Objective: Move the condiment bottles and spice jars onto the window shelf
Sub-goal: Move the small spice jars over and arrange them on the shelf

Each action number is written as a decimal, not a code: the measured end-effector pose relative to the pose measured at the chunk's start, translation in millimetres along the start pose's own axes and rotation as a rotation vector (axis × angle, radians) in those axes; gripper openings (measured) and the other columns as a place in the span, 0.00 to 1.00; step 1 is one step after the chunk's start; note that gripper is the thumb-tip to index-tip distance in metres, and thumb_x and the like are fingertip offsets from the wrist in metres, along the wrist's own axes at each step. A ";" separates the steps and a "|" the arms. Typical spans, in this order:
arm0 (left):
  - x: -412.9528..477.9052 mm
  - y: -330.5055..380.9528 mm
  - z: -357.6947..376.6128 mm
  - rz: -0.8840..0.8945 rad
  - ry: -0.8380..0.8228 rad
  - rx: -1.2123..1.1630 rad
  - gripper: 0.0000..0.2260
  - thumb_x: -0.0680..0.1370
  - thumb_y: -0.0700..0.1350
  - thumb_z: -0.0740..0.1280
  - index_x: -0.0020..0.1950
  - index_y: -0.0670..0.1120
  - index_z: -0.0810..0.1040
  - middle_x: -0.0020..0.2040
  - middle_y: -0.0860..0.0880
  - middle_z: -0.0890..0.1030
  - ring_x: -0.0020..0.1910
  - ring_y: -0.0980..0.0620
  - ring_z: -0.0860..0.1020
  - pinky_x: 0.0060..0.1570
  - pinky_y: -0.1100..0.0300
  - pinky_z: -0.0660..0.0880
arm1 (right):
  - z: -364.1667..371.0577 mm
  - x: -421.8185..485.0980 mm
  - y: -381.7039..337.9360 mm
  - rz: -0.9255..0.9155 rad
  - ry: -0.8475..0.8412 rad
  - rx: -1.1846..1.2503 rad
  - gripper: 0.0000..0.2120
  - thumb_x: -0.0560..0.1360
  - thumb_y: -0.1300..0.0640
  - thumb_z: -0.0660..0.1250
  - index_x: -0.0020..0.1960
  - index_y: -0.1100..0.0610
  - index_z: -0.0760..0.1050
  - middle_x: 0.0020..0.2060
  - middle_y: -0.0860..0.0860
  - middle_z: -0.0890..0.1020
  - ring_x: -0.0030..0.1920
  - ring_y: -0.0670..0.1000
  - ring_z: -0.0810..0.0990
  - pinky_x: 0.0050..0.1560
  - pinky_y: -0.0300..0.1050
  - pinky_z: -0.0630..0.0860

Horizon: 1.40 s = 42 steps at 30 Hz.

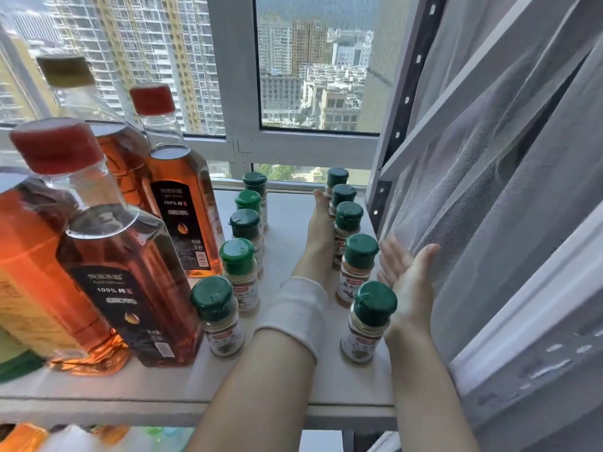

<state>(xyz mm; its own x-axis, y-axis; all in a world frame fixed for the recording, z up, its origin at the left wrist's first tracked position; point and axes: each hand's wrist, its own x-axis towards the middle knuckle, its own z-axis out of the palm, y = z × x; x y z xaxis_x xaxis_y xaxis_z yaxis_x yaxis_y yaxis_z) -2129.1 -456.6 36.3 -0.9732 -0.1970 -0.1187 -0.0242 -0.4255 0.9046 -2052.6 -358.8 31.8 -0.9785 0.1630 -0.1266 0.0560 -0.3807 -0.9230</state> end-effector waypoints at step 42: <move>-59.4 33.3 5.1 0.082 0.075 0.207 0.27 0.80 0.60 0.45 0.75 0.49 0.59 0.75 0.47 0.61 0.73 0.49 0.60 0.68 0.52 0.57 | -8.1 -30.1 -15.5 -0.208 -0.061 -0.195 0.38 0.71 0.34 0.40 0.69 0.54 0.68 0.68 0.48 0.71 0.69 0.44 0.67 0.73 0.44 0.58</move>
<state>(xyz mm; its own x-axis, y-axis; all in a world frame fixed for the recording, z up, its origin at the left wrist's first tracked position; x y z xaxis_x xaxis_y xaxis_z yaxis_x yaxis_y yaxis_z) -2073.3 -454.6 75.6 -0.9544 -0.2916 -0.0641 0.0008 -0.2170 0.9762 -2022.4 -350.4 47.0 -0.9827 0.1619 0.0896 -0.1160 -0.1615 -0.9800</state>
